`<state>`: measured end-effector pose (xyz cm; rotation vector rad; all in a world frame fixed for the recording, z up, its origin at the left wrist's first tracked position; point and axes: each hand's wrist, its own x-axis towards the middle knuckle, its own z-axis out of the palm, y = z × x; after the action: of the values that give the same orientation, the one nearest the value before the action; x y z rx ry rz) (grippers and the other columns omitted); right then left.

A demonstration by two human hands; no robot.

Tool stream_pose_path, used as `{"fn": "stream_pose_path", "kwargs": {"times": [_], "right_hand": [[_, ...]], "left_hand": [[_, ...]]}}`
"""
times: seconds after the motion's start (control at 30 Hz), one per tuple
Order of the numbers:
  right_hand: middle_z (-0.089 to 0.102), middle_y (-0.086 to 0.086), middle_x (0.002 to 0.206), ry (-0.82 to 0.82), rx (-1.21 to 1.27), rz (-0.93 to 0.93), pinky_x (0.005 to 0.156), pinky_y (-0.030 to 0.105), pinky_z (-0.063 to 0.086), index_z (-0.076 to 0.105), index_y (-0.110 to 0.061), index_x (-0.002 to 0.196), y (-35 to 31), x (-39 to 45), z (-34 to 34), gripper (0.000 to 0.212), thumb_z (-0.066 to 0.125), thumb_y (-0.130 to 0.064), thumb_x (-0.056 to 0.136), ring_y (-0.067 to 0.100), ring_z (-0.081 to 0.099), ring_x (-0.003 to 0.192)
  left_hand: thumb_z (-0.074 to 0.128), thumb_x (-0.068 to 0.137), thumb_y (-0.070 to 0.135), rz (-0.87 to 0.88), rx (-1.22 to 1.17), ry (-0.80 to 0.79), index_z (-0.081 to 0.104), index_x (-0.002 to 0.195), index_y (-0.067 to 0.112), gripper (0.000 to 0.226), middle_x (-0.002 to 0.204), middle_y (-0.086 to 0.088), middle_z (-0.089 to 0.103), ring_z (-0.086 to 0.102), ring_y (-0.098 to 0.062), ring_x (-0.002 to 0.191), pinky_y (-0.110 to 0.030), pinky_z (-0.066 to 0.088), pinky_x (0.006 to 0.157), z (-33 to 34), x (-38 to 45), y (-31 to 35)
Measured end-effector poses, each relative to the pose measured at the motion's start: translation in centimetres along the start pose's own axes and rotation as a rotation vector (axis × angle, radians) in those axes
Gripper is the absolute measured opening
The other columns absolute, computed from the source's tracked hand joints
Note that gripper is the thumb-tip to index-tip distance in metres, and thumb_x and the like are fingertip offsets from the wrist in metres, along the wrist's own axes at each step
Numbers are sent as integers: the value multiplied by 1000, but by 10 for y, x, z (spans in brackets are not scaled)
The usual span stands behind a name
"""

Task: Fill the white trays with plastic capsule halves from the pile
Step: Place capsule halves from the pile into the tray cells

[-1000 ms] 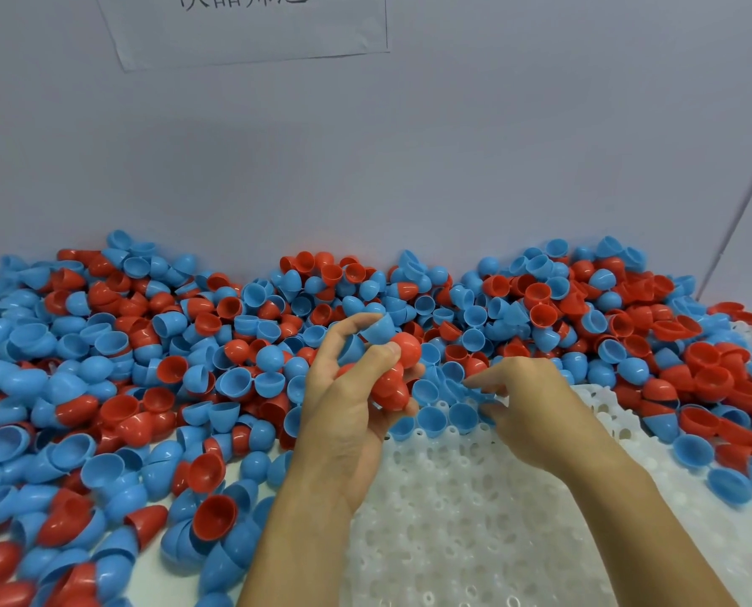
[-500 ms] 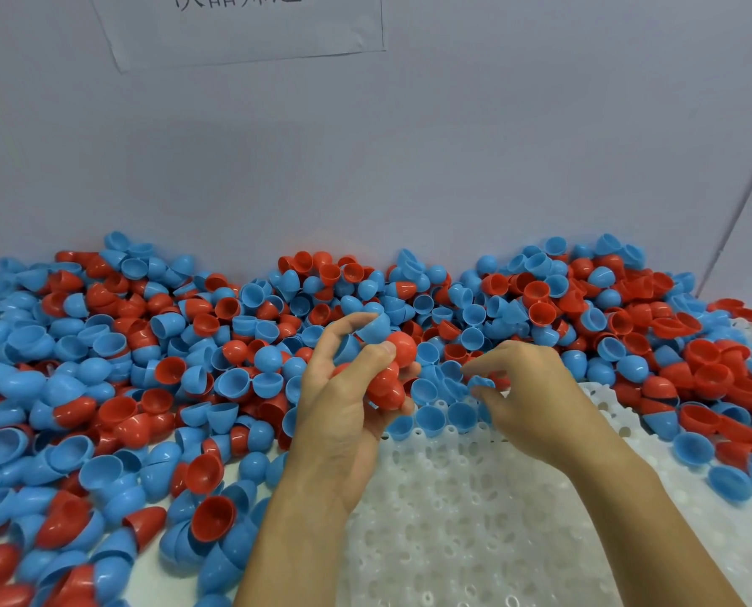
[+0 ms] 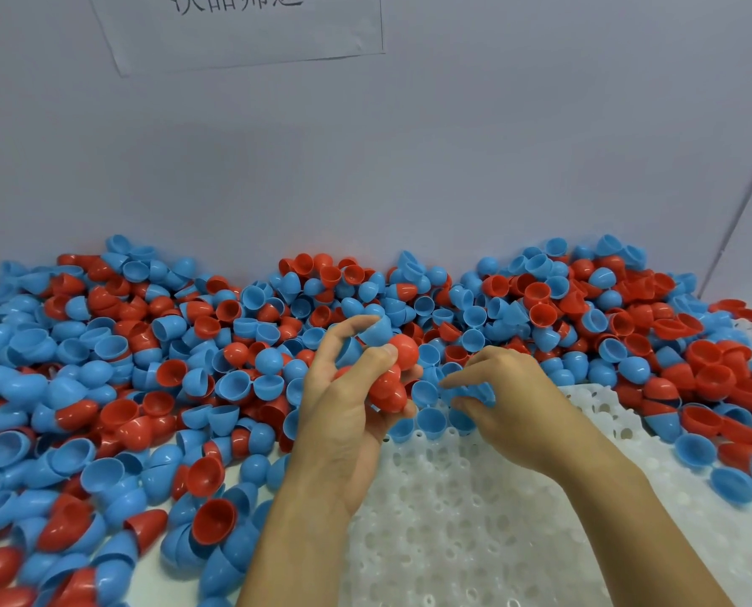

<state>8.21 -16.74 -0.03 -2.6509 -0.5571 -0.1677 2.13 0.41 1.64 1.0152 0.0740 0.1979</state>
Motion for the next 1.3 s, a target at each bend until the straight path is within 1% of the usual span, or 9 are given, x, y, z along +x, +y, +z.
{"fn": "stream_pose_path", "kwargs": {"times": [0.1, 0.2, 0.33, 0.47, 0.57, 0.8, 0.97, 1.17, 1.3], "right_hand": [[64, -9, 112, 109, 87, -38, 87, 18, 46, 70, -28, 122, -6, 1, -10, 28, 64, -22, 95, 6, 58, 103], [69, -19, 102, 196, 361, -56, 75, 9, 51, 69, -35, 118, -22, 1, -24, 25, 60, -27, 97, -2, 64, 92], [72, -13, 88, 100, 697, -88, 71, 16, 56, 68, -41, 107, -48, -3, -34, 18, 60, -44, 91, 4, 70, 80], [68, -11, 77, 183, 622, -32, 64, 11, 50, 69, -38, 98, -56, -3, -25, 14, 73, -37, 85, 0, 66, 73], [68, -11, 74, 233, 582, -11, 64, 8, 47, 69, -34, 91, -54, -1, -24, 14, 75, -22, 86, 0, 64, 73], [67, -12, 89, 270, 537, -15, 74, 8, 46, 67, -28, 78, -48, -1, -26, 13, 74, -21, 86, 1, 62, 87], [69, -18, 80, 262, 573, -6, 66, 3, 46, 68, -28, 78, -47, 0, -28, 12, 75, -22, 87, -9, 63, 81], [73, -18, 76, 199, 580, -77, 69, 9, 51, 74, -32, 80, -46, -4, -32, 11, 70, -29, 90, -5, 68, 78], [72, 5, 70, 219, 537, -90, 62, 29, 54, 76, -6, 80, -45, -3, -29, 42, 52, -36, 99, 15, 67, 64]], "left_hand": [[76, 61, 24, 2, 8, -8, 73, 95, 33, 35, 96, -9, 75, 73, -25, 83, -29, 53, 52, -1, 0, -1], [81, 62, 20, -1, 44, -24, 72, 101, 31, 41, 99, -14, 73, 71, -28, 86, -30, 53, 54, -2, 1, -2], [77, 71, 21, 110, 262, -65, 68, 102, 33, 35, 92, -24, 70, 64, -24, 72, -30, 53, 56, 0, 0, -6], [73, 68, 23, 184, 452, -126, 62, 104, 41, 42, 71, -1, 68, 61, -15, 59, -27, 53, 54, 0, 0, -13], [73, 75, 19, 180, 465, -160, 57, 114, 43, 49, 69, 2, 68, 63, -12, 60, -23, 52, 57, -2, 1, -16], [80, 70, 28, 102, 359, -81, 50, 125, 43, 64, 98, 2, 75, 71, -17, 74, -25, 52, 58, 0, 3, -17], [79, 77, 16, 3, 207, 19, 68, 118, 22, 44, 104, -9, 75, 72, -25, 85, -30, 51, 51, 1, 4, -11], [68, 88, 9, -40, 151, 64, 78, 106, 19, 22, 98, -12, 74, 68, -20, 73, -28, 50, 49, -1, 5, -9], [69, 88, 8, -41, 167, 59, 79, 102, 17, 19, 86, -9, 75, 65, -18, 67, -27, 51, 48, 1, 4, -10]]}}
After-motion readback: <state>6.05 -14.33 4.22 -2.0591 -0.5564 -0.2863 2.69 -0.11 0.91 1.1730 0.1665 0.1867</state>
